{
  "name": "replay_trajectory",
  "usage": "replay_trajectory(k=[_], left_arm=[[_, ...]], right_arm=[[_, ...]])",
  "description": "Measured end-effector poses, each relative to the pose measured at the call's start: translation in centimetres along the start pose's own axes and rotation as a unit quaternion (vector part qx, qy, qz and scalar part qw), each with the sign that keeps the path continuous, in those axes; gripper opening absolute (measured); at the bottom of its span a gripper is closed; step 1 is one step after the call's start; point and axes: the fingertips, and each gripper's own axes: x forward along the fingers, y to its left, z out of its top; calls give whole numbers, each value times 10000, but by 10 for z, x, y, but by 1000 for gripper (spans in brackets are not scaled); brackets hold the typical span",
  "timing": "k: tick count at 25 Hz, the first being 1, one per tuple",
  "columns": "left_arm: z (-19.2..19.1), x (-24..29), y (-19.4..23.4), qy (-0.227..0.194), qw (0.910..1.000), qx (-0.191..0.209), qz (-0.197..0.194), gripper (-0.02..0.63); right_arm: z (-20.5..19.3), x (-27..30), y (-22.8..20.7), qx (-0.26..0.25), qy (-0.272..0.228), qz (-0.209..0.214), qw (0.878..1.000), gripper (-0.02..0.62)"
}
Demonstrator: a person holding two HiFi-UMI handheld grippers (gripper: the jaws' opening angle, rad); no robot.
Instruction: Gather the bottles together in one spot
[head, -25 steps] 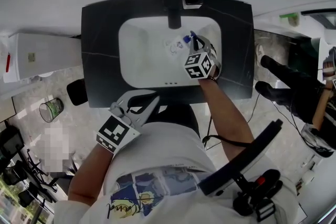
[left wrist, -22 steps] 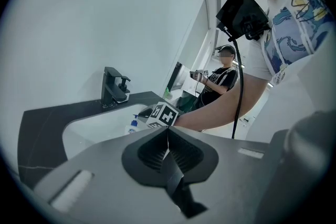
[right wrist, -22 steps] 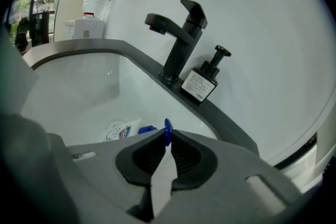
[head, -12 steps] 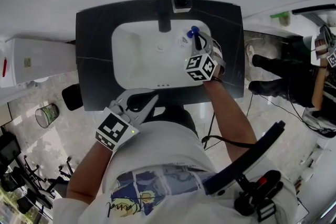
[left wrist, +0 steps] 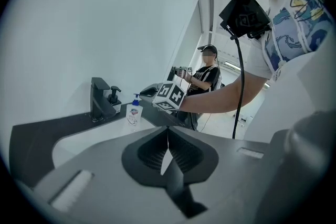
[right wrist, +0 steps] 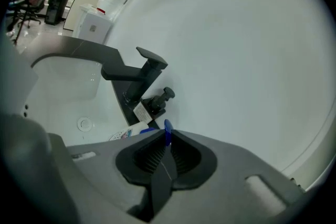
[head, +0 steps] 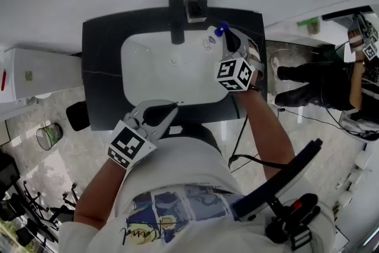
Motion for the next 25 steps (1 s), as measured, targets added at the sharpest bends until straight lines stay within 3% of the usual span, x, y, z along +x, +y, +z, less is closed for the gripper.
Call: replay_trajectory(k=[12, 25], left_arm=[[14, 17, -5, -114, 9998, -27, 153, 5], [18, 24, -4, -119, 9977, -204, 642, 5]], right_arm=[[17, 12, -78, -721, -419, -332, 9960, 26], [20, 55, -94, -1447, -786, -441, 9854, 25]])
